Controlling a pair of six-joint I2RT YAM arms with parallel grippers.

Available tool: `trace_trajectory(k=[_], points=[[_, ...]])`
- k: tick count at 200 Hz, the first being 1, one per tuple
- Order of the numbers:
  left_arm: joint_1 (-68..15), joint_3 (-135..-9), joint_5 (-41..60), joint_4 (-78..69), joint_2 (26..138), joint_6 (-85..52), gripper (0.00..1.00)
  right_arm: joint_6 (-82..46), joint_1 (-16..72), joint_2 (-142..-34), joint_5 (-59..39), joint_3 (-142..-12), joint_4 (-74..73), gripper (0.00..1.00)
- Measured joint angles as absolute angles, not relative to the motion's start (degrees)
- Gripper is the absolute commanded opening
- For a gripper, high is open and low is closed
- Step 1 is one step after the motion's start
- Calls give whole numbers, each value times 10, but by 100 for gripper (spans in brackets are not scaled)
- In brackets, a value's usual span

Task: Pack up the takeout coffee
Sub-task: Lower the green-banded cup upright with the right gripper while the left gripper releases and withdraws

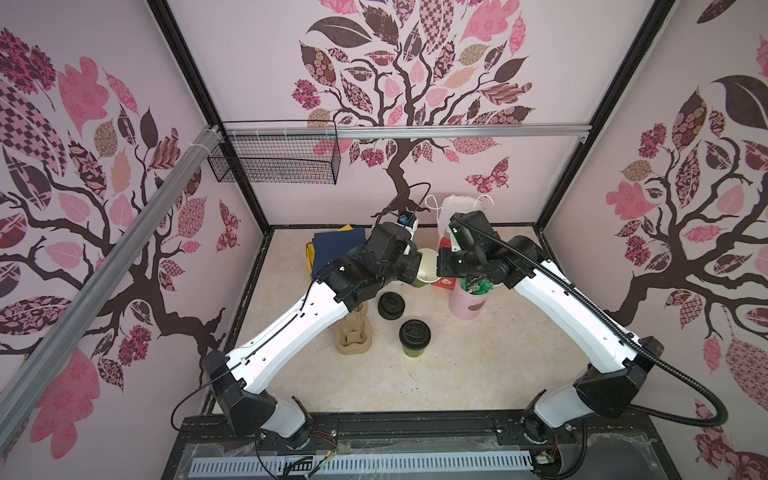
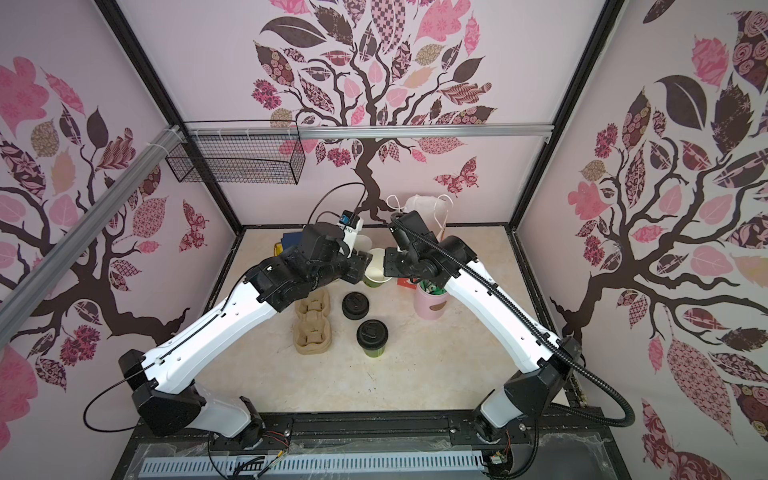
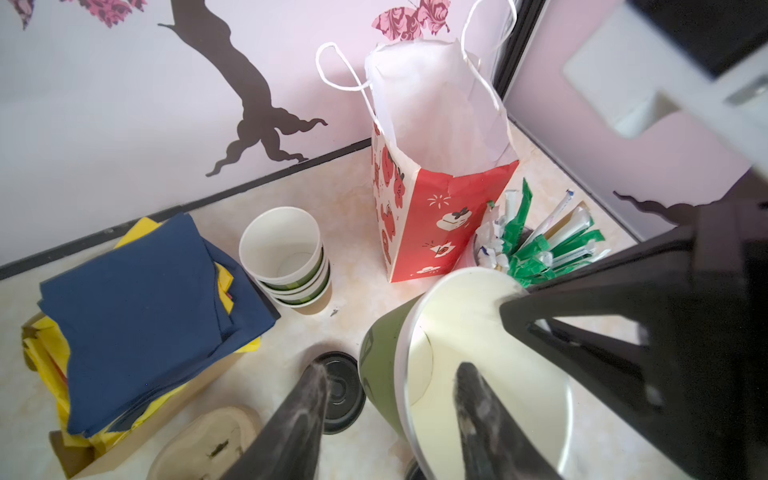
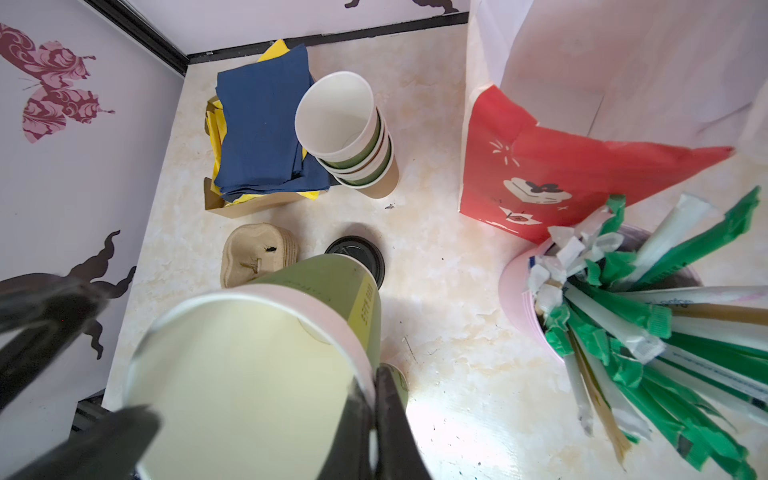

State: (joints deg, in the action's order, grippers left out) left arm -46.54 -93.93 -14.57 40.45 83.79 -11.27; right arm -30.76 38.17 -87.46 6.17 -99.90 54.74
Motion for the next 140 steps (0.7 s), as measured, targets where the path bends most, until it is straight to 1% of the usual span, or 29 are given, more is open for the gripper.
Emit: trace_trajectory(k=[11, 32, 68, 99, 140], points=[[-465, -927, -156, 393, 816, -120, 66, -304, 382, -870, 68, -996, 554, 0], [-464, -885, -189, 359, 758, -128, 70, -288, 382, -837, 80, -969, 563, 0], [-429, -799, -231, 306, 676, -167, 70, -242, 382, -736, 96, -899, 610, 0], [-385, -750, -246, 291, 656, -213, 71, -229, 382, -678, 91, -847, 659, 0], [-379, -721, -255, 286, 655, -249, 71, -248, 382, -632, 74, -743, 692, 0]])
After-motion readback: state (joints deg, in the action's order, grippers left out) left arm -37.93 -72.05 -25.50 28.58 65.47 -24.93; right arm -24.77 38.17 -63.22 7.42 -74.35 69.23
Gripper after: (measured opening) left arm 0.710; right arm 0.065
